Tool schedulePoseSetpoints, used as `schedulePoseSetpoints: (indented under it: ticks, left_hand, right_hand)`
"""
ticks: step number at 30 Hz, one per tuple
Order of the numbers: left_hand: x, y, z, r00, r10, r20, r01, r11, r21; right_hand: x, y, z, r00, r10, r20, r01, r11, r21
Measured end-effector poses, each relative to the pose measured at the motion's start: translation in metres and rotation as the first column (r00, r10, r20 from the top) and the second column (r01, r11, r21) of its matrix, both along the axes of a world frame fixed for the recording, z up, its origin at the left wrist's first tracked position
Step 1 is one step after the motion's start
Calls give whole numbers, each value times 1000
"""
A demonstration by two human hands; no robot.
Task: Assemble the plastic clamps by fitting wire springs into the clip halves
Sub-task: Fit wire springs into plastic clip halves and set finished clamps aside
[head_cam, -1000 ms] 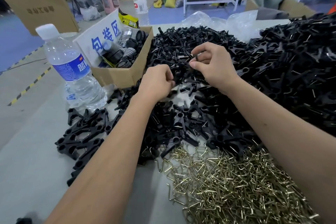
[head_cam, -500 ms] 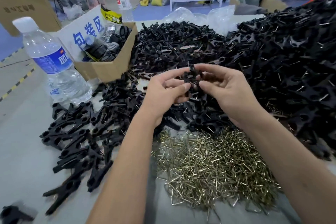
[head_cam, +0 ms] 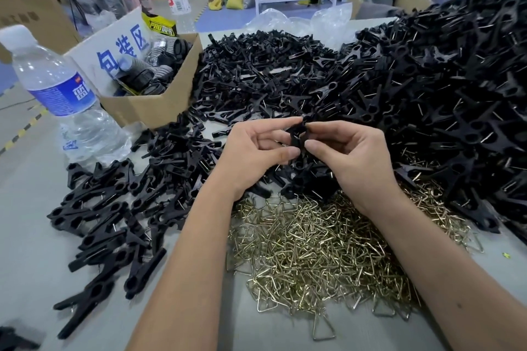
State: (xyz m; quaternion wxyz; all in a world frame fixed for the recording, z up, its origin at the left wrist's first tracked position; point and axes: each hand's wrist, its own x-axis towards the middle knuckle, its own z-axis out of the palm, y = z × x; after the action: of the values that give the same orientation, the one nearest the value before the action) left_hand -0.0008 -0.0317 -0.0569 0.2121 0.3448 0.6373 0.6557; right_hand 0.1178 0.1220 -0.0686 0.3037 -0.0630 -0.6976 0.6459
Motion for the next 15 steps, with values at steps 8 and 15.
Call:
schedulePoseSetpoints:
  ticks: [8,15]
  left_hand:
    - [-3,2,-3,1000,4,21,-5,1000,28]
    - [-1,3,-4,1000,-3,21,3,1000,19]
  right_hand:
    - [0,1,-2,1000,-23,3,23,1000,2]
    - [1,-1,-1,1000,-6,24,6,1000,15]
